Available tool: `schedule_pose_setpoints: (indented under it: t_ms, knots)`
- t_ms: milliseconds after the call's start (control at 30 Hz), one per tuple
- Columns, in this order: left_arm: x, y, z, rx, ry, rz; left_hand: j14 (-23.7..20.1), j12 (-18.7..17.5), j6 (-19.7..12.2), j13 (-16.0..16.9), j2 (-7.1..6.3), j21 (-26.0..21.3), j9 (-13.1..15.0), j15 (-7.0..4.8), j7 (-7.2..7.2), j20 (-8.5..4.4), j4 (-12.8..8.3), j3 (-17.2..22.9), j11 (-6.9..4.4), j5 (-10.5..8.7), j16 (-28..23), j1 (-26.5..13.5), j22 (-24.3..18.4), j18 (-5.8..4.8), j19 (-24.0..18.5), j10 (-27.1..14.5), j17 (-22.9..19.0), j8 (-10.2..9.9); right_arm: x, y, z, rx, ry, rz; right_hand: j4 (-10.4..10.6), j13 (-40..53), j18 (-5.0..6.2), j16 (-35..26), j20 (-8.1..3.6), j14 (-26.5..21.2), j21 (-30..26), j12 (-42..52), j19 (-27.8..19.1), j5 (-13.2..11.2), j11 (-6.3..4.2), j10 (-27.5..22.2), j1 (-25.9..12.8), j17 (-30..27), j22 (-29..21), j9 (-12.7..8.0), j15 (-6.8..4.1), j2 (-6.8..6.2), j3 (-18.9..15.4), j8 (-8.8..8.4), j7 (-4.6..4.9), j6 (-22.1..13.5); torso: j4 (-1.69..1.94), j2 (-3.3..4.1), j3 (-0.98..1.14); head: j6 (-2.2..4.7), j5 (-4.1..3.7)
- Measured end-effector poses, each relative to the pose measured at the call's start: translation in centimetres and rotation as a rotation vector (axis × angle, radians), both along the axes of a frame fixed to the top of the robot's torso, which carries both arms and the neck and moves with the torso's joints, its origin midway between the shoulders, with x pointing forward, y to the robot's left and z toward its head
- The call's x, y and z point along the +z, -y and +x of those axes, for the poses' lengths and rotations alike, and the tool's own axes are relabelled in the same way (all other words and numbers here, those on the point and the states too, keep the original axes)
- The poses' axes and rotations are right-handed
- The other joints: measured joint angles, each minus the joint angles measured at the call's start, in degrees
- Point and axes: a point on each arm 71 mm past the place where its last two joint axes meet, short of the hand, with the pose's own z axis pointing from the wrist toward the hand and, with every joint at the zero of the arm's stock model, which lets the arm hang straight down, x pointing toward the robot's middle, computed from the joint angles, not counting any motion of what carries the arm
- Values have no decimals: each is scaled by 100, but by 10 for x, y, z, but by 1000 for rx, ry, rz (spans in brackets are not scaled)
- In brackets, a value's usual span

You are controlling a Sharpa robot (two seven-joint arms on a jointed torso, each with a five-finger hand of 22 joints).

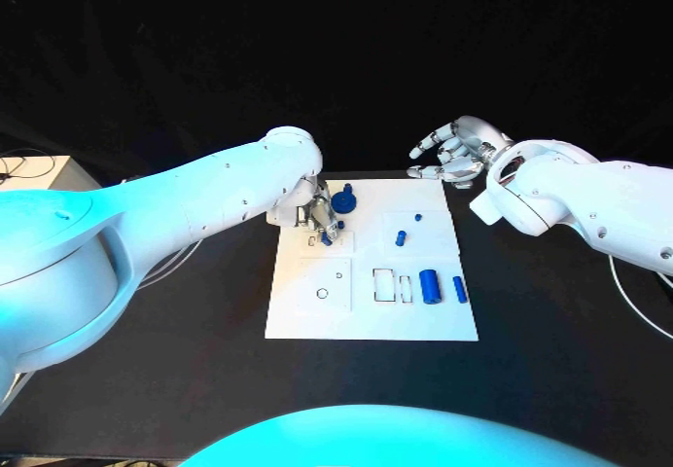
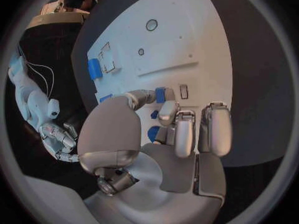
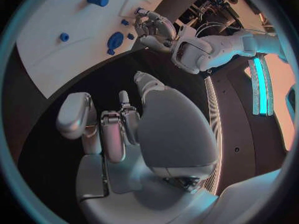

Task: Assemble the parts on the task board

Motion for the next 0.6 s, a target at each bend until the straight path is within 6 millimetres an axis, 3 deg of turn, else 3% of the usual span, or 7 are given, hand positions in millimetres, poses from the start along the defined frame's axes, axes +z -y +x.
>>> schedule_pose_setpoints:
  t_ms: [600]
  knots:
    - [-2,-1,-2,8,13,-12,-21,24,22,22,-1,0,28,-20,-2,0,0,0,-23,34,0,-1,0,1,0,23,0,-17,0,1,0,-1,0,-1,0,-1,0,0,0,0,0,0,0,0,0,0,0,0,0,-1,0,0,-1,0,0,0,-1,3,-7,-3,-4]
